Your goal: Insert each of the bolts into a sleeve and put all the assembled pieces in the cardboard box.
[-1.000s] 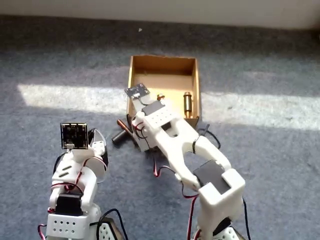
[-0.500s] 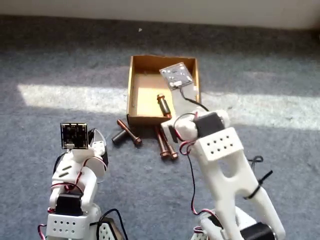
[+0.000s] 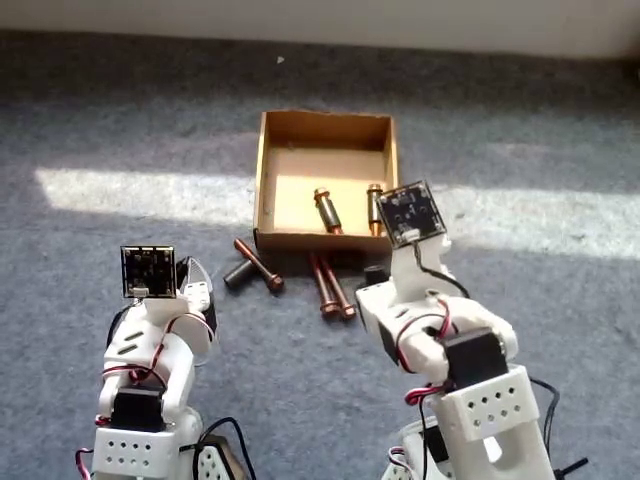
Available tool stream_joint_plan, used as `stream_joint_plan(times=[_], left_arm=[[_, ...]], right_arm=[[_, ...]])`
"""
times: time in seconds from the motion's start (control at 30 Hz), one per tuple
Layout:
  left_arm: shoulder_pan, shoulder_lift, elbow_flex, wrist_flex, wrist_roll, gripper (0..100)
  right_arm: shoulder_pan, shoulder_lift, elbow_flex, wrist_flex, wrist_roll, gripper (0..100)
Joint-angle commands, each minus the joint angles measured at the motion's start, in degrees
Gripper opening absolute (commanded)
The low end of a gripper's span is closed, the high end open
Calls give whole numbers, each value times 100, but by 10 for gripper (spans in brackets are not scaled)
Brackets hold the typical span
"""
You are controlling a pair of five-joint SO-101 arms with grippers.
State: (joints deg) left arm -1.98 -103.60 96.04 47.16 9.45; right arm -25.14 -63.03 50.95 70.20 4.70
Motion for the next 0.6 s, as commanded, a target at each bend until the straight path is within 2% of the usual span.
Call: stream_joint_plan(times=[0.0, 0.1, 0.23, 0.4, 0.57], left_arm=[[-57, -40, 119, -9, -53, 7], [-57, -40, 119, -9, -53, 7], [-57, -40, 119, -9, -53, 7], [-75, -40, 119, -18, -53, 7], [-84, -48, 119, -18, -70, 7]], right_arm=[[92, -620, 558, -611, 53, 5], [101, -1103, 1244, -1086, 53, 5], [479, -1798, 1912, -1473, 35, 5], [998, -2712, 2633, -1815, 18, 5], [1121, -3653, 3125, -1930, 18, 5]])
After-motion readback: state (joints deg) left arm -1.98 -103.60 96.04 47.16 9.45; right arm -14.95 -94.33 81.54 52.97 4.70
